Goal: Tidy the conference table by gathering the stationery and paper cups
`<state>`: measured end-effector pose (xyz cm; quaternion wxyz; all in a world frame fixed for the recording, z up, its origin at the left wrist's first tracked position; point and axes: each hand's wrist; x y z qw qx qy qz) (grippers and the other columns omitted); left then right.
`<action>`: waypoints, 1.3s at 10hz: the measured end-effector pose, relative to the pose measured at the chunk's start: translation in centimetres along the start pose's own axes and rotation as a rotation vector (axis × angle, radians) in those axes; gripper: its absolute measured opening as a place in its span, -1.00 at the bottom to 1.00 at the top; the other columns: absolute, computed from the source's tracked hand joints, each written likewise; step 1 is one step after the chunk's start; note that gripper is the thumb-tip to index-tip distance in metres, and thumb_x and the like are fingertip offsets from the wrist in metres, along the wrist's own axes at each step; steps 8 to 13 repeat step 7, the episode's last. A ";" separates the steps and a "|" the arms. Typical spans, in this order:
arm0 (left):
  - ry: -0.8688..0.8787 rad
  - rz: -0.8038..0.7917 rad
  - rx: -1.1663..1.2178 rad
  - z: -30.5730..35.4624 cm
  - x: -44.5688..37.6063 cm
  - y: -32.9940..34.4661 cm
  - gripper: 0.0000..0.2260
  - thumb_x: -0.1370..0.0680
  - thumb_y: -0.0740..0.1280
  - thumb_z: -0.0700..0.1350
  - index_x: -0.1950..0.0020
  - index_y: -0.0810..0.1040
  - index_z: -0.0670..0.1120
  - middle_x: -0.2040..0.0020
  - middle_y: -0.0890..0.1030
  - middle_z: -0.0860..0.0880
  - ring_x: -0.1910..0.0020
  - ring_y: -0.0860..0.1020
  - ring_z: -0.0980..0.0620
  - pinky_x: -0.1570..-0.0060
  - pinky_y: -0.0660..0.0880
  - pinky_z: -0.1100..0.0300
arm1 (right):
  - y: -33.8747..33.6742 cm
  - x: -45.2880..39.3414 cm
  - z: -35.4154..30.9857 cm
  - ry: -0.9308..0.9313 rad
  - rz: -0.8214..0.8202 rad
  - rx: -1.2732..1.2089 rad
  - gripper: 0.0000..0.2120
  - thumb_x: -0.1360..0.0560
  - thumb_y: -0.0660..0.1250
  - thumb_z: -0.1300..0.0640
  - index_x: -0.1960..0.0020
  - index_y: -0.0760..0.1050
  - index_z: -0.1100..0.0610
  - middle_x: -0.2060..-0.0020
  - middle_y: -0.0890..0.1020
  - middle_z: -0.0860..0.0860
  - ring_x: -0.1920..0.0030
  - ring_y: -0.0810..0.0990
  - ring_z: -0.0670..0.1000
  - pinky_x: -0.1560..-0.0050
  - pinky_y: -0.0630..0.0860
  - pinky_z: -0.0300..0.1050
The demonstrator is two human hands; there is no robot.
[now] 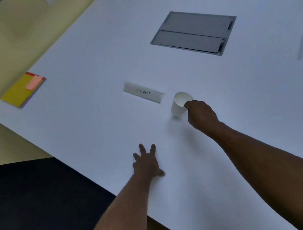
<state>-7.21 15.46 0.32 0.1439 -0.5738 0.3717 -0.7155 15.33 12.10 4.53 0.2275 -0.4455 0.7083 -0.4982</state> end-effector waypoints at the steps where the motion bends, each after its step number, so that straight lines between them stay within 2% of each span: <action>1: -0.020 0.019 0.013 0.9 -1.8 -0.2 0.19 -0.28 0.60 0.12 -0.58 -0.26 0.16 -0.56 -0.36 -0.19 -0.51 -0.14 -0.45 -0.35 0.32 -0.28 | 1.0 -3.8 0.1 0.032 -0.023 0.069 -0.61 -0.48 0.14 0.30 -0.25 0.49 0.07 -0.12 0.58 0.12 -0.12 0.55 0.21 -0.02 0.49 0.01; 3: -0.041 0.054 -0.023 1.4 -2.8 -0.4 0.26 -0.22 0.63 0.12 -0.55 -0.31 0.19 -0.55 -0.35 -0.24 -0.48 -0.09 -0.51 -0.25 0.45 -0.22 | 2.4 -7.1 0.0 0.056 -0.035 0.152 -0.63 -0.50 0.16 0.30 -0.27 0.49 0.13 -0.13 0.57 0.17 -0.12 0.55 0.23 -0.04 0.50 0.02; 4: -0.040 0.055 -0.020 1.4 -3.1 -0.3 0.27 -0.22 0.63 0.11 -0.55 -0.32 0.19 -0.54 -0.36 -0.26 -0.48 -0.09 -0.53 -0.26 0.45 -0.22 | 3.1 -7.2 -0.1 0.038 -0.040 0.197 -0.63 -0.51 0.16 0.31 -0.27 0.49 0.13 -0.13 0.57 0.16 -0.10 0.56 0.21 -0.04 0.49 0.00; 5: -0.059 0.041 -0.008 1.7 -3.0 -0.6 0.28 -0.22 0.63 0.10 -0.54 -0.34 0.19 -0.53 -0.38 -0.27 -0.47 -0.10 -0.53 -0.27 0.41 -0.27 | 2.5 -6.8 -0.6 0.009 0.044 0.271 -0.62 -0.53 0.20 0.28 -0.33 0.42 0.11 -0.25 0.54 0.12 -0.07 0.58 0.20 -0.02 0.45 0.01; 6: -0.079 0.015 0.010 1.8 -3.1 -0.8 0.27 -0.23 0.63 0.10 -0.54 -0.34 0.19 -0.53 -0.37 -0.27 -0.47 -0.09 -0.53 -0.28 0.39 -0.30 | 2.5 -4.6 -0.5 0.023 0.155 0.250 -0.59 -0.54 0.25 0.20 -0.38 0.37 0.10 -0.35 0.46 0.11 -0.04 0.58 0.21 0.02 0.44 0.03; 7: -0.098 0.020 0.031 1.6 -2.3 -1.1 0.26 -0.24 0.63 0.09 -0.54 -0.32 0.20 -0.53 -0.37 -0.26 -0.48 -0.09 -0.51 -0.29 0.37 -0.32 | 2.9 1.7 -0.5 0.083 0.108 0.079 -0.55 -0.57 0.23 0.03 -0.43 0.32 0.10 -0.41 0.42 0.08 -0.23 0.51 0.18 -0.17 0.43 0.07; 13: -0.098 0.020 0.031 1.6 -2.3 -1.1 0.26 -0.24 0.63 0.09 -0.54 -0.32 0.20 -0.53 -0.37 -0.26 -0.48 -0.09 -0.51 -0.29 0.37 -0.32 | 2.9 1.7 -0.5 0.083 0.108 0.079 -0.55 -0.57 0.23 0.03 -0.43 0.32 0.10 -0.41 0.42 0.08 -0.23 0.51 0.18 -0.17 0.43 0.07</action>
Point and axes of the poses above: each hand's wrist, its own x-axis away from the middle knuckle, its own y-axis out of the palm, z = x × y
